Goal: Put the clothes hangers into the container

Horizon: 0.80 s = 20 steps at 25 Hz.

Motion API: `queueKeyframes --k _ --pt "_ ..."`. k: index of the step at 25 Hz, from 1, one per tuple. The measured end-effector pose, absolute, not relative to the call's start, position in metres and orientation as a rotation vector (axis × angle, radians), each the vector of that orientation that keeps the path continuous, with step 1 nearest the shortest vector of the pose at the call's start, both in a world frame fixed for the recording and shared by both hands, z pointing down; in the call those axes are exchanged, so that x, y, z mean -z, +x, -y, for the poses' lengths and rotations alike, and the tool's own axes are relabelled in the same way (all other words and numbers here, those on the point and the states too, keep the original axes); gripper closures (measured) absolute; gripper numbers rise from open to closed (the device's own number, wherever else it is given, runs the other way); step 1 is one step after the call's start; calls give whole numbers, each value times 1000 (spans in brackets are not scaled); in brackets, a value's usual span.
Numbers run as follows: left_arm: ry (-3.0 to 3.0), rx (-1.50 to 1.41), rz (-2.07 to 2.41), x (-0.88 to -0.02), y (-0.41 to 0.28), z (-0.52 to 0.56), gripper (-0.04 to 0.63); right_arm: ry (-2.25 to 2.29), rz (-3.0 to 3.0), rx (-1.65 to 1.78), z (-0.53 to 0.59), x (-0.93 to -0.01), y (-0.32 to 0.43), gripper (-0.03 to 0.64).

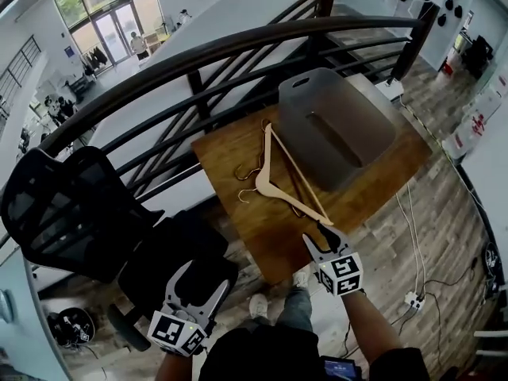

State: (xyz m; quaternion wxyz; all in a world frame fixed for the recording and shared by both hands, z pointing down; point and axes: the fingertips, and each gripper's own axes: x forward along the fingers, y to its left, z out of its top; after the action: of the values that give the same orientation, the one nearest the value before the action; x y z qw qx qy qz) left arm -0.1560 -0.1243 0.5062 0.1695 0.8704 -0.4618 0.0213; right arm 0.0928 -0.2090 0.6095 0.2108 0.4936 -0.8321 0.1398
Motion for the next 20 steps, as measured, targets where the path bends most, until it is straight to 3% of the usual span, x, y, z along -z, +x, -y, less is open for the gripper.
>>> queueKeyframes --k 20 --pt "2234 -112 1583 -532 -151 152 278 942 2166 -360 324 -709 64 459"
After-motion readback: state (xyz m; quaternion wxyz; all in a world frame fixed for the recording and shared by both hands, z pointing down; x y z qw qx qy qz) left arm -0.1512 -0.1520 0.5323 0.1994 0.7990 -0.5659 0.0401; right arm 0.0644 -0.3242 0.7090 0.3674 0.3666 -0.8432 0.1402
